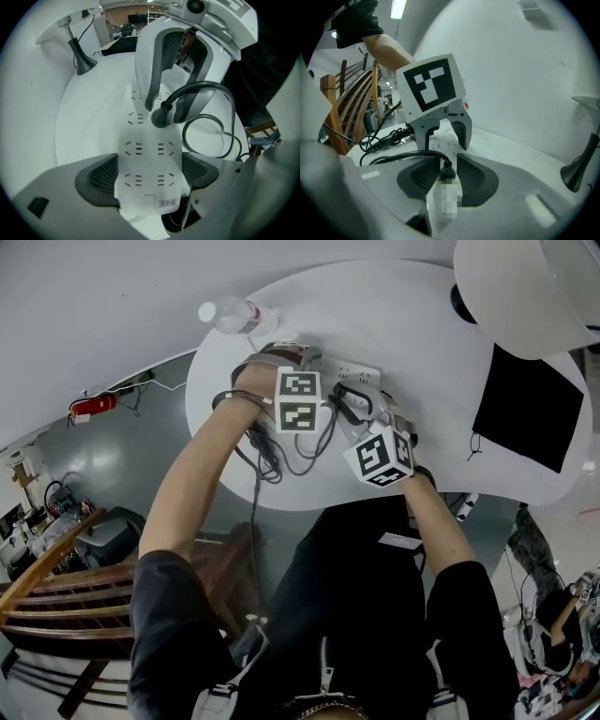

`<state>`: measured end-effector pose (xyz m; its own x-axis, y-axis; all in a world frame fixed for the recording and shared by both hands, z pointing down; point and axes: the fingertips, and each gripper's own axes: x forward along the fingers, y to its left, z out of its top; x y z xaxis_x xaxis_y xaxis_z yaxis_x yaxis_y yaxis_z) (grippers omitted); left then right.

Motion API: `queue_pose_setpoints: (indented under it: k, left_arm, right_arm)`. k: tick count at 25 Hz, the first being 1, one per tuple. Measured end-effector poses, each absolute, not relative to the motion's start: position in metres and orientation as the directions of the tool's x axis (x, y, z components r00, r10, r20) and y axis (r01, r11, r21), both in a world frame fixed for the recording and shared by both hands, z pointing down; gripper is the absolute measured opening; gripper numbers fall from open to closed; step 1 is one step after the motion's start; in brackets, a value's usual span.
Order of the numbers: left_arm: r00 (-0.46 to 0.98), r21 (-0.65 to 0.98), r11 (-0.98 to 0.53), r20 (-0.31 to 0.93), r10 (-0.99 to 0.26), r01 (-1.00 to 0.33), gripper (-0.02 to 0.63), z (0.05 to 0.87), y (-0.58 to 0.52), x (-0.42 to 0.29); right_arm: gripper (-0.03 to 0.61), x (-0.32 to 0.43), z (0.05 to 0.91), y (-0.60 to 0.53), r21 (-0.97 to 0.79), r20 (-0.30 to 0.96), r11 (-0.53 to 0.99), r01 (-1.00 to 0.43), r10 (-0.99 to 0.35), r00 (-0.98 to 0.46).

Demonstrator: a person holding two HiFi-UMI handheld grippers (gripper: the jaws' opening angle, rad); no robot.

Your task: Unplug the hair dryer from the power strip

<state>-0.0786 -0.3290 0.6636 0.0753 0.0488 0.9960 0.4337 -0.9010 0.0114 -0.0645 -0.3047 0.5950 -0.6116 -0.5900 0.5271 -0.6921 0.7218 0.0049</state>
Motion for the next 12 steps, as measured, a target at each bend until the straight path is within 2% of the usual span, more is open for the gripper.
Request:
queue_pose_setpoints:
  k: [12]
  left_arm:
    - [0.081,0.012,-0.901,0.995,0.052,0.433,0.416,0.6657,-0.3292,-0.0789]
  right_arm:
    - [0.06,-0.0689,0.6052,-0.3075,0.032,0.544,0.736,-0.676,-0.58,-0.606]
